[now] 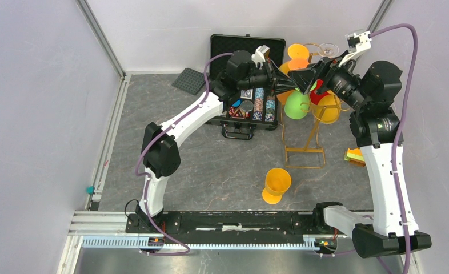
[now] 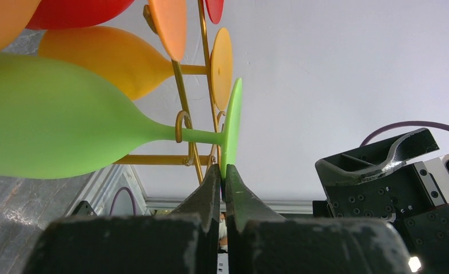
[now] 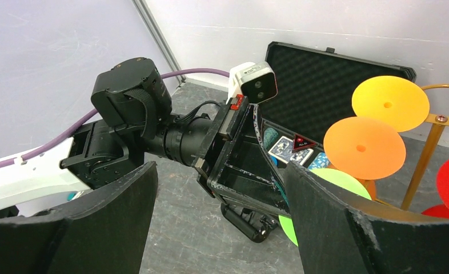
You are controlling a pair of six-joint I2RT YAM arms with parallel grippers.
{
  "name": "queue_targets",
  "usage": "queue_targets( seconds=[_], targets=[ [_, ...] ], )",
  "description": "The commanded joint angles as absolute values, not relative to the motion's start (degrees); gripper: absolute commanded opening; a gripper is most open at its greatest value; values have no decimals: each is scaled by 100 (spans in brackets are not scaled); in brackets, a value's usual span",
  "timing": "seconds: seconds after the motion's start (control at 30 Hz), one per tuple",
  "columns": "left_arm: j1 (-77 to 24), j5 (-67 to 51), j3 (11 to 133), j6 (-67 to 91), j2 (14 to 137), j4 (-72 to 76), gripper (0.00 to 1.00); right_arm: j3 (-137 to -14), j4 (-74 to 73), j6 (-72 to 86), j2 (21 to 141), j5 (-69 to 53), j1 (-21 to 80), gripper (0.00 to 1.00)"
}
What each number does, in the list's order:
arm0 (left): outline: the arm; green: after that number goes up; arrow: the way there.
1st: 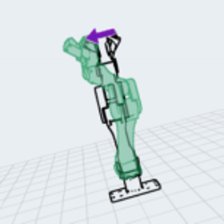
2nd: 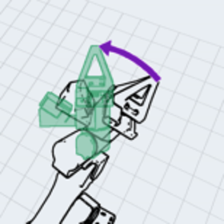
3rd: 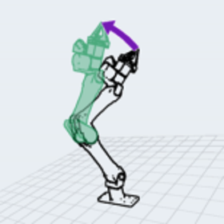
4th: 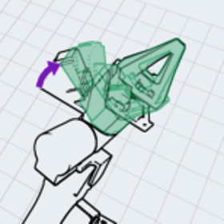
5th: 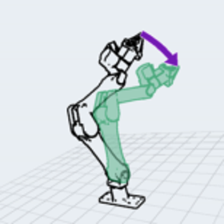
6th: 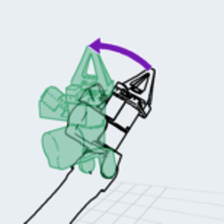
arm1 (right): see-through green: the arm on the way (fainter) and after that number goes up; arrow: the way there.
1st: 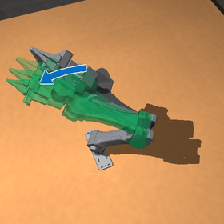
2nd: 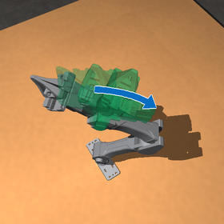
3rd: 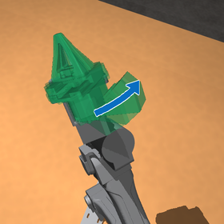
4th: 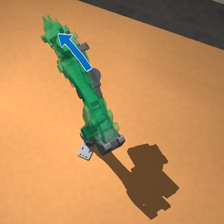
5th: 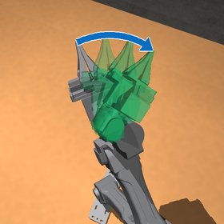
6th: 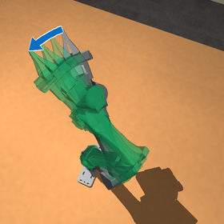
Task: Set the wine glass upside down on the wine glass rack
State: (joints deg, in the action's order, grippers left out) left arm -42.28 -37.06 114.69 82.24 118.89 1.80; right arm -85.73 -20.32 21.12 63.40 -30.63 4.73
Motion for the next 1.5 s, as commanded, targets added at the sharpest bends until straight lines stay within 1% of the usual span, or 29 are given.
queue_targets(
  seconds=[0.0,0.17,0.23,0.27,0.33,0.4,0.5,0.6,0.67,0.77,0.97,1.07,1.3,1.47],
  targets=[
    [-4280,-3576,11496,8260,11841,396,2,-8544,-1995,2028,6214,-2977,448,86],
    [-4313,-3701,11441,8262,11821,389,2,-8493,-1999,2028,6203,-2975,446,86],
    [-4333,-3772,11355,8263,11779,387,5,-8477,-1996,2039,6200,-2973,448,86],
    [-4346,-3798,11287,8254,11743,387,8,-8467,-1996,2039,6197,-2964,445,86],
    [-4359,-3830,11119,8202,11653,387,19,-8455,-1996,2028,6196,-2962,444,86],
    [-4366,-3845,11018,8075,11554,257,28,-8455,-2000,2029,6197,-2966,448,86],
    [-4368,-3888,10988,7817,11424,-176,38,-8446,-1999,2039,6197,-2962,447,86],
    [-4377,-3889,10808,7609,11217,-382,45,-8446,-1990,2048,6208,-2962,448,86],
    [-4377,-3868,10647,7476,11054,-395,51,-8431,-1991,2048,6197,-2949,448,86],
    [-4377,-3776,10406,7114,10701,-387,56,-8429,-1994,2045,6198,-2932,448,86],
    [-4384,-3345,9342,6030,9674,-155,68,-8393,-1993,2037,6209,-2914,447,86],
    [-4482,-3441,8813,5185,9190,-105,72,-8394,-1994,2031,6231,-2912,448,86],
    [-5313,-3729,7824,2088,8141,-987,73,-8394,-1979,2014,6268,-2916,448,86],
    [-6117,-3776,7377,128,7851,-1675,70,-8385,-1942,2062,6284,-2927,448,86]
  ],
)
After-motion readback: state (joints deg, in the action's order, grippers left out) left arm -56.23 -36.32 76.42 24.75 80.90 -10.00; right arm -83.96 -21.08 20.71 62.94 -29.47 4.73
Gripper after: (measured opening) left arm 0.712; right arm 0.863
